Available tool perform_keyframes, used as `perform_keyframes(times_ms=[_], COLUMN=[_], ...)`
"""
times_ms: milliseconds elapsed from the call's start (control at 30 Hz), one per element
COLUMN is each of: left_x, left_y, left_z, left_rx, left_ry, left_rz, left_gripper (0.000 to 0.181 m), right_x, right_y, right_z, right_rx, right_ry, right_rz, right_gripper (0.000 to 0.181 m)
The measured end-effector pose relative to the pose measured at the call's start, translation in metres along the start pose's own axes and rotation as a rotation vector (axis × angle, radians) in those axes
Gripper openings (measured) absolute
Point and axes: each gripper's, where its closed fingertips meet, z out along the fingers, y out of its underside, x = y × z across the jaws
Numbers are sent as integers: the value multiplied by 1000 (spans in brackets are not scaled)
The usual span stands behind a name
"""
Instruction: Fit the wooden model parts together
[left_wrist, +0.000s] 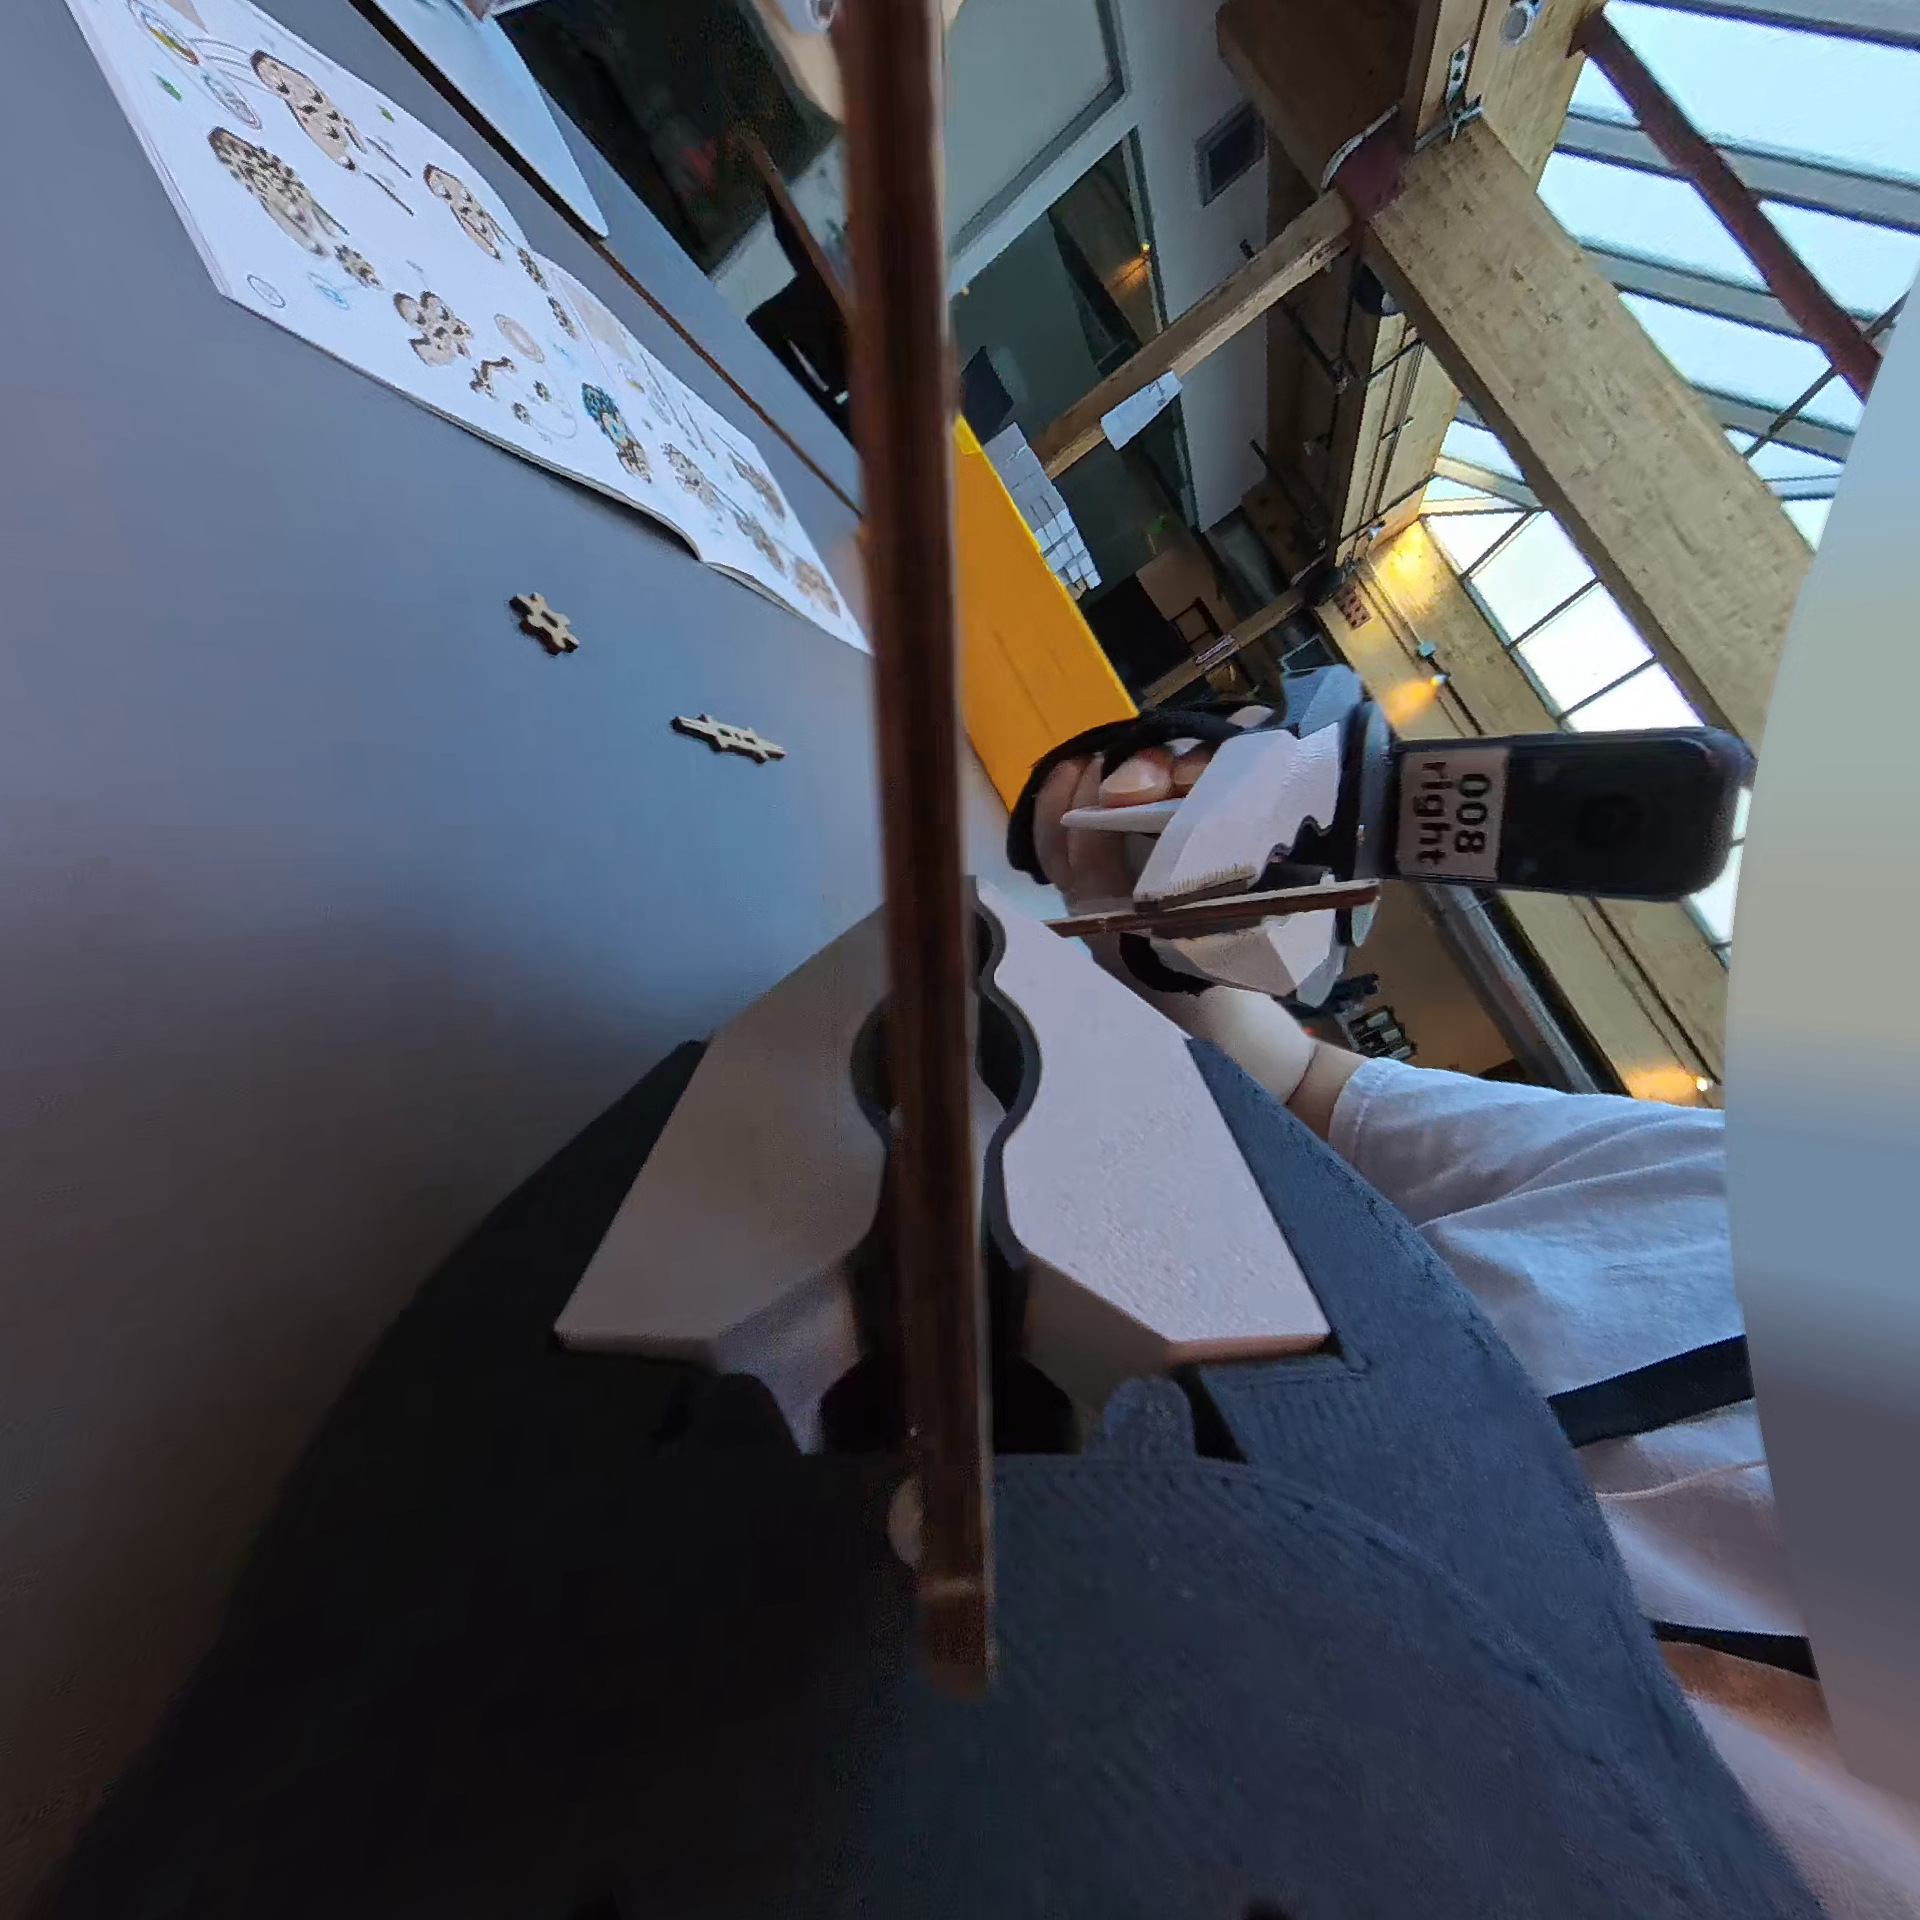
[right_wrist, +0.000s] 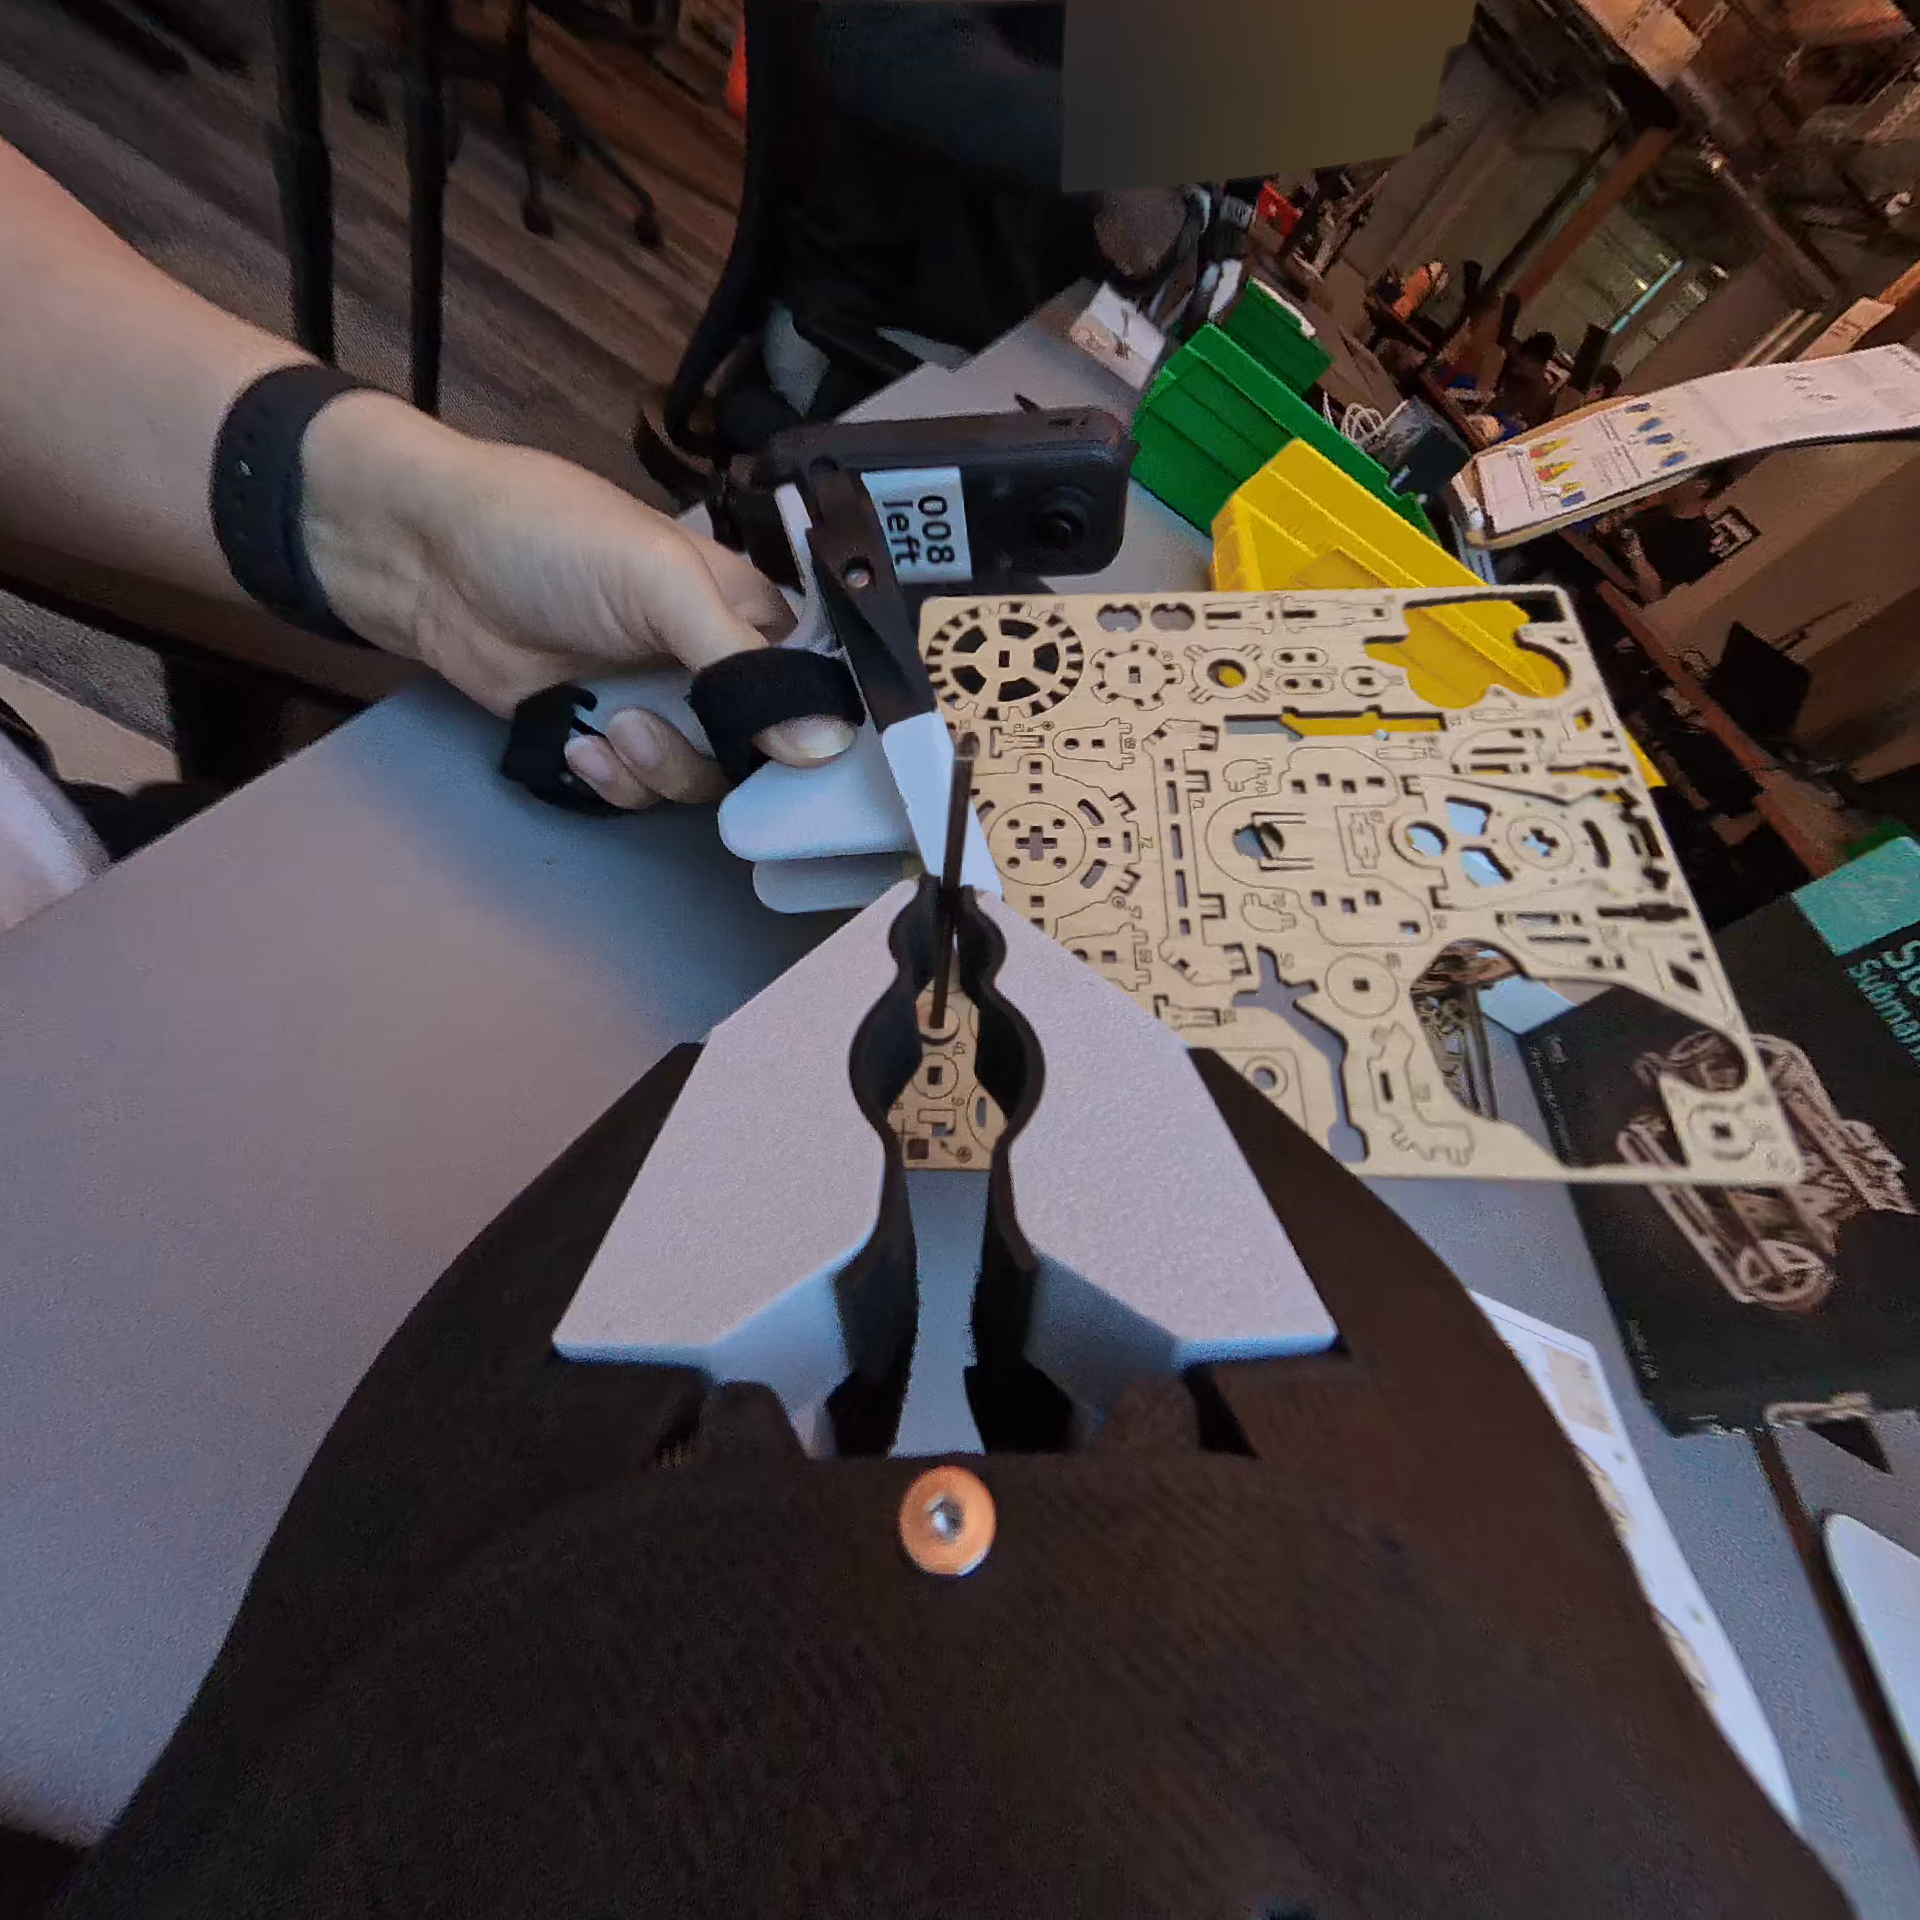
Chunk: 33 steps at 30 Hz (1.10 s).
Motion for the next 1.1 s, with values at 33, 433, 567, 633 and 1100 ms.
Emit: perform_keyframes(times_ms=[33, 433, 567, 633, 1100], left_x=[2, 6, 3, 1, -7], left_y=[-2, -13, -13, -13, -14], left_z=[-1, -11, -10, -9, -10], left_rx=[11, 79, 82, 80, 79], left_ry=[20, 98, 62, 44, -28], left_rz=[-14, -89, -59, -48, -18], left_gripper=[0, 0, 0, 0, 0], right_x=[2, 9, 8, 7, 10], right_y=[0, 12, 12, 15, 28], right_z=[-4, -18, -16, -14, -31], right_rx=[32, 77, 20, -23, -24], right_ry=[-10, -26, 8, 16, -42], right_rz=[40, 134, 77, 38, 139], right_gripper=[1, 1, 1, 1, 1])
